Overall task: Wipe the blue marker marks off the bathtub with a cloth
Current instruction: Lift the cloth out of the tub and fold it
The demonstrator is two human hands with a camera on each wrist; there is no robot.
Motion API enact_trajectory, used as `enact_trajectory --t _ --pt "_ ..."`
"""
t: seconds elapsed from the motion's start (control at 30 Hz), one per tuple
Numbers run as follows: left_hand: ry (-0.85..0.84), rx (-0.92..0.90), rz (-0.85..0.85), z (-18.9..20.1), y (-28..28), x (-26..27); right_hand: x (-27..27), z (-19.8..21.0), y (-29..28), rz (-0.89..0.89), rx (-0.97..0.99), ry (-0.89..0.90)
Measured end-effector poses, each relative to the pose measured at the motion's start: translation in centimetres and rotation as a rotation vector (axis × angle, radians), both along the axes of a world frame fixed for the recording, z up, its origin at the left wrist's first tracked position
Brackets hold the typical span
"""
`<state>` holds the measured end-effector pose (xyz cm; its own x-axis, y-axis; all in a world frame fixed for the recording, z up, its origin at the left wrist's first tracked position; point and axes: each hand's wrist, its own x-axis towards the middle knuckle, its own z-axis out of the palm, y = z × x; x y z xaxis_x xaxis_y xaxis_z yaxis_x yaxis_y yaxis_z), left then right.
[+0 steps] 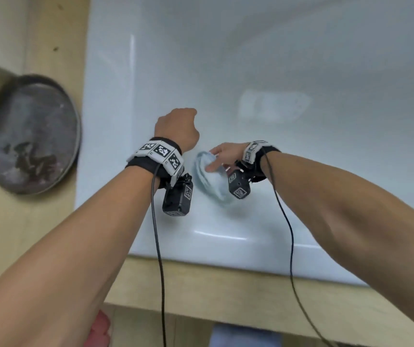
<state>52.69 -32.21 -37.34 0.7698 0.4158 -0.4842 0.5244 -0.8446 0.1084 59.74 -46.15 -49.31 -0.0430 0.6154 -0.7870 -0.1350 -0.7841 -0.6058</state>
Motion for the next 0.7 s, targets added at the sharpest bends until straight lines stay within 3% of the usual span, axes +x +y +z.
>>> enact_trajectory --t 0.13,0.2,0.3,0.37,0.47,0.57,0.63,0.7 --pt "-0.220 -0.094 0.269 5.7 -0.6 -3.7 -2.3 7.9 -0.4 -0.628 0.156 0.228" --pt "-0.296 -0.081 0.376 8.9 -1.3 -5.7 -3.1 11.7 -1.5 -0.780 0.223 0.252" --pt "-0.332 -0.151 0.558 14.0 -2.7 -8.6 -4.1 17.5 -3.3 -0.837 0.296 0.308" --pt "-0.329 -0.311 0.715 17.5 -4.1 -10.4 -4.8 22.7 -4.3 -0.823 0.386 0.395" --pt "-0.402 -0.823 0.975 23.7 -6.7 -12.1 -5.9 31.3 -5.7 -0.805 0.499 0.541" --pt "-0.527 -1.240 1.073 30.6 -8.8 -12.8 -6.2 39.4 -6.6 -0.764 0.570 0.588" --pt "-0.646 -1.311 1.096 35.3 -9.5 -12.9 -6.1 44.6 -7.0 -0.725 0.608 0.516" --pt "-0.754 -1.257 1.063 40.1 -10.0 -13.0 -5.9 49.3 -7.5 -0.721 0.639 0.434"
